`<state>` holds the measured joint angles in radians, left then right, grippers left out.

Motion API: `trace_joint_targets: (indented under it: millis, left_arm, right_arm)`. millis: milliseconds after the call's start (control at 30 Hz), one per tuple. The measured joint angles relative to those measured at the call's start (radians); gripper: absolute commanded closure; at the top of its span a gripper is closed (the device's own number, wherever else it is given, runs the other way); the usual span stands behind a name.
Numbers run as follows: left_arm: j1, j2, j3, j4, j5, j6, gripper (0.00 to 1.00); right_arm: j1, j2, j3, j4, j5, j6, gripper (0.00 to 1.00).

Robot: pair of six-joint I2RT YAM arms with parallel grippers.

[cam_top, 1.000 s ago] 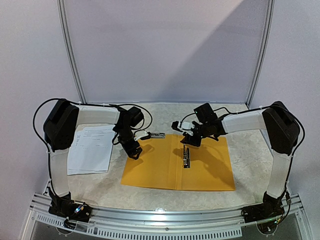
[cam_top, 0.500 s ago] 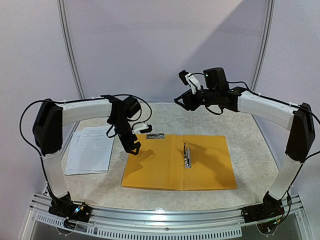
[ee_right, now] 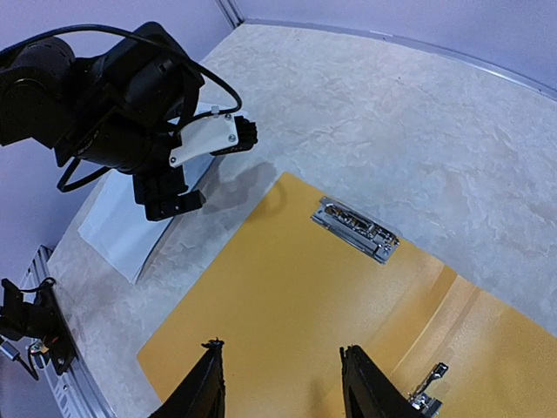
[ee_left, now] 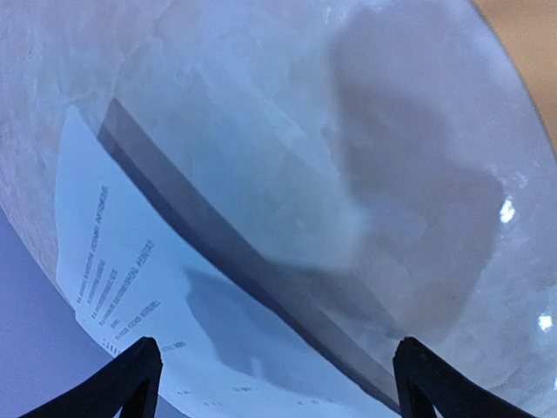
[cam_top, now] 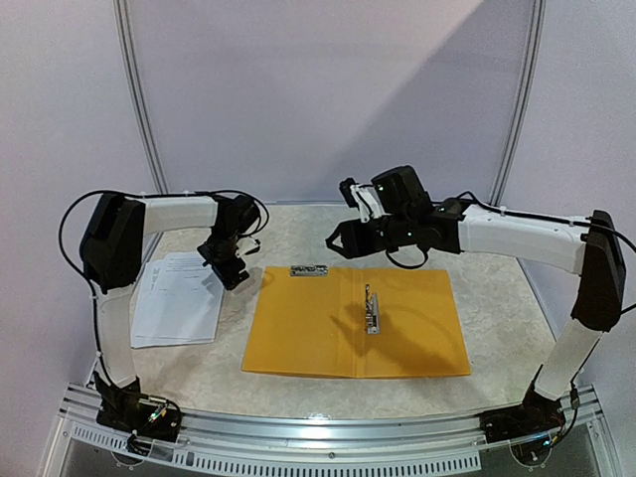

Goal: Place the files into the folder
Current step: Open the spring clip on the folder, then move the file to the corner of the board.

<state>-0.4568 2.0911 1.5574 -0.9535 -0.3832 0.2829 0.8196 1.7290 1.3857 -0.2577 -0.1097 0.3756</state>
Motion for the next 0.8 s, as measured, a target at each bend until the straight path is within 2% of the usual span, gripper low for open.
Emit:
trace_joint_targets:
  millis: [267,800]
  left_arm:
    - [0.021,0.049,0.022,0.024,-0.036,-0.014,0.22]
    - [0.062,0.036,0.002,0.040,-0.070,-0.013,0.27]
  right_arm:
    - [-0.003,0.000,-0.050,0.000,0.012,0.027,0.54]
    - [-0.003,0.000,-0.054,0.004,0.012,0.027,0.54]
